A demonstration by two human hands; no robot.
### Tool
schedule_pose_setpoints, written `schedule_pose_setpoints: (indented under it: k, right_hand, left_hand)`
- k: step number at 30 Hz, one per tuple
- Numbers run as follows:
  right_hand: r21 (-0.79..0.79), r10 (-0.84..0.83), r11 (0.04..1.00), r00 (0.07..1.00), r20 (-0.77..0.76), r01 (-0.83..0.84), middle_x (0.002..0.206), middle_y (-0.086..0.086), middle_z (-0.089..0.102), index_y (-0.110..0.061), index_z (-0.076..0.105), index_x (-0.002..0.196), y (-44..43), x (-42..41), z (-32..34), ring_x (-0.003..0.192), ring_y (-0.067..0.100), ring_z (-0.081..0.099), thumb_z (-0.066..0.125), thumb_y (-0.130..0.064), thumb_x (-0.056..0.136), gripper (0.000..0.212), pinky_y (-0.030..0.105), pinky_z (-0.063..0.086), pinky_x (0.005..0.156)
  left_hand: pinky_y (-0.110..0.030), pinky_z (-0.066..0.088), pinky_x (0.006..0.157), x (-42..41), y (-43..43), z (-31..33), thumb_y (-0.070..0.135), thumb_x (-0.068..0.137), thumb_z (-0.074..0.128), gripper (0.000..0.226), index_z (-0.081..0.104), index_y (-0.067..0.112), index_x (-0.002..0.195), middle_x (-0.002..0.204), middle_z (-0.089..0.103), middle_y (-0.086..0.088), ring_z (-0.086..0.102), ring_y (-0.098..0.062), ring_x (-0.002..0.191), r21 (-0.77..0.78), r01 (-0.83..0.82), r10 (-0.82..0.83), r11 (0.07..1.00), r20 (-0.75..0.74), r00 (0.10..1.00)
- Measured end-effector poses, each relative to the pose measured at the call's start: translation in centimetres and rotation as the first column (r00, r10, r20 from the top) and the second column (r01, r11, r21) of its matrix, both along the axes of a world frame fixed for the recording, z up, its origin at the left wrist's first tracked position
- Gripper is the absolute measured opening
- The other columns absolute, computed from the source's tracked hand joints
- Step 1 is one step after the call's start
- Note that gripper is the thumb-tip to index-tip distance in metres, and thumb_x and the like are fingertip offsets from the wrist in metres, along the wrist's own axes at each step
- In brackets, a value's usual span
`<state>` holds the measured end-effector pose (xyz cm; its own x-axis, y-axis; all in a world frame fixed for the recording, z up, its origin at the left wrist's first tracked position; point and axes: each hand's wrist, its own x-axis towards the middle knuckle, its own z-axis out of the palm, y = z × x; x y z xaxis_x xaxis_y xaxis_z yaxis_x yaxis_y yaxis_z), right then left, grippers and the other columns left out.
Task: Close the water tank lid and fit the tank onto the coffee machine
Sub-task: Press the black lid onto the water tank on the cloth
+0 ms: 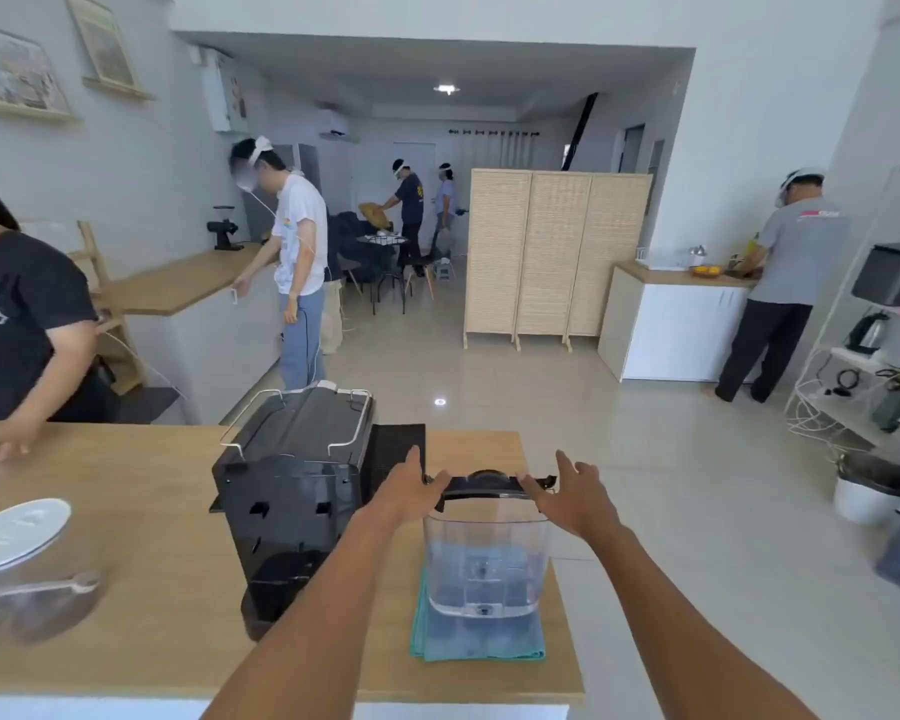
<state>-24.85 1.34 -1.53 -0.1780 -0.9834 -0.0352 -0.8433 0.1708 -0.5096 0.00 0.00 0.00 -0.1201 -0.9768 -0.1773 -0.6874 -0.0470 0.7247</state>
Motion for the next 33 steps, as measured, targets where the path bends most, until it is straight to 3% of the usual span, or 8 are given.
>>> schedule_pose_setpoints:
  k: [5, 8, 11, 13, 16, 22, 29, 33]
  right_hand:
    - [0.086, -0.010, 0.996, 0.996, 0.089, 0.002, 0.154, 0.023, 0.036, -0.009, 0.022, 0.157, -0.8, -0.7, -1.0, 0.147, 0.038, 0.025, 0.047, -0.077, 0.084, 0.103, 0.051, 0.031, 0.115]
    - [0.150, -0.005, 0.988, 0.981, 0.194, -0.025, 0.138, 0.020, 0.055, -0.005, 0.043, 0.143, -1.3, -1.0, -1.2, 0.137, 0.038, 0.039, 0.048, -0.079, 0.082, 0.096, 0.051, 0.037, 0.110]
    - [0.145, 0.029, 0.987, 0.964, 0.263, -0.069, 0.131, 0.013, 0.063, -0.011, 0.056, 0.133, -1.4, -1.2, -1.6, 0.132, 0.035, 0.047, 0.048, -0.079, 0.083, 0.084, 0.049, 0.035, 0.112]
    - [0.123, 0.047, 0.988, 0.948, 0.316, -0.090, 0.128, 0.008, 0.065, -0.019, 0.061, 0.128, -1.5, -1.2, -1.7, 0.130, 0.031, 0.050, 0.050, -0.076, 0.084, 0.073, 0.045, 0.035, 0.112]
    - [0.097, 0.046, 0.991, 0.911, 0.410, -0.094, 0.126, 0.004, 0.066, -0.022, 0.061, 0.130, -1.5, -1.1, -1.9, 0.123, 0.025, 0.056, 0.057, -0.072, 0.084, 0.068, 0.033, 0.041, 0.097]
    - [0.012, 0.047, 0.998, 0.878, 0.477, -0.060, 0.120, 0.001, 0.066, -0.025, 0.054, 0.135, -1.5, -1.2, -2.5, 0.111, 0.022, 0.063, 0.066, -0.063, 0.083, 0.066, 0.031, 0.045, 0.090]
    - [-0.101, 0.106, 0.993, 0.864, 0.491, -0.064, 0.118, -0.005, 0.066, -0.032, 0.049, 0.139, -1.5, -1.0, -2.3, 0.101, 0.018, 0.068, 0.068, -0.056, 0.086, 0.061, 0.030, 0.051, 0.088]
    - [-0.136, 0.111, 0.990, 0.840, 0.531, -0.045, 0.122, -0.010, 0.065, -0.039, 0.050, 0.136, -1.6, -0.5, -1.9, 0.103, 0.013, 0.066, 0.060, -0.061, 0.090, 0.052, 0.020, 0.047, 0.078]
  left_hand:
    - [-0.039, 0.027, 0.120, -0.6, -0.7, -1.2, 0.064, 0.095, 0.046, 0.102, -0.008, 0.008, 0.161, 0.170, 0.016, -0.012, 0.023, -0.032, 0.155, 0.133, -0.115, 0.123, 0.984, -0.056, 0.991]
    - [-0.037, 0.028, 0.118, -1.1, -1.2, -1.7, 0.066, 0.093, 0.047, 0.102, 0.008, 0.000, 0.160, 0.167, 0.024, -0.014, 0.025, -0.032, 0.154, 0.189, -0.147, 0.165, 0.971, -0.087, 0.982]
    - [-0.030, 0.046, 0.084, -1.1, -1.4, -2.2, 0.062, 0.093, 0.053, 0.063, 0.063, 0.005, 0.118, 0.110, 0.065, -0.010, 0.060, -0.029, 0.122, 0.175, -0.133, 0.153, 0.975, -0.107, 0.982]
    - [-0.025, 0.040, 0.069, -1.2, -1.4, -2.3, 0.058, 0.094, 0.054, 0.049, 0.066, 0.010, 0.094, 0.088, 0.061, -0.006, 0.063, -0.024, 0.096, 0.161, -0.127, 0.152, 0.979, -0.156, 0.976]
    - [-0.030, 0.039, 0.067, -1.2, -1.6, -2.7, 0.054, 0.093, 0.060, 0.043, 0.065, 0.012, 0.086, 0.079, 0.058, -0.004, 0.057, -0.019, 0.078, 0.148, -0.164, 0.192, 0.975, -0.206, 0.959]
    - [-0.044, 0.050, 0.107, -0.9, -1.8, -4.6, 0.049, 0.083, 0.076, 0.046, 0.069, 0.026, 0.122, 0.120, 0.070, 0.001, 0.064, -0.022, 0.116, 0.069, -0.237, 0.246, 0.969, -0.374, 0.895]
    - [-0.029, 0.059, 0.085, -1.0, -0.6, -5.7, 0.045, 0.074, 0.086, 0.061, 0.068, 0.030, 0.130, 0.093, 0.081, 0.002, 0.073, -0.010, 0.081, -0.085, -0.315, 0.227, 0.945, -0.520, 0.823]
    - [-0.012, 0.054, 0.075, -1.1, -0.1, -5.7, 0.037, 0.076, 0.086, 0.049, 0.073, 0.034, 0.123, 0.098, 0.080, 0.017, 0.073, -0.003, 0.095, -0.202, -0.313, 0.169, 0.928, -0.522, 0.836]
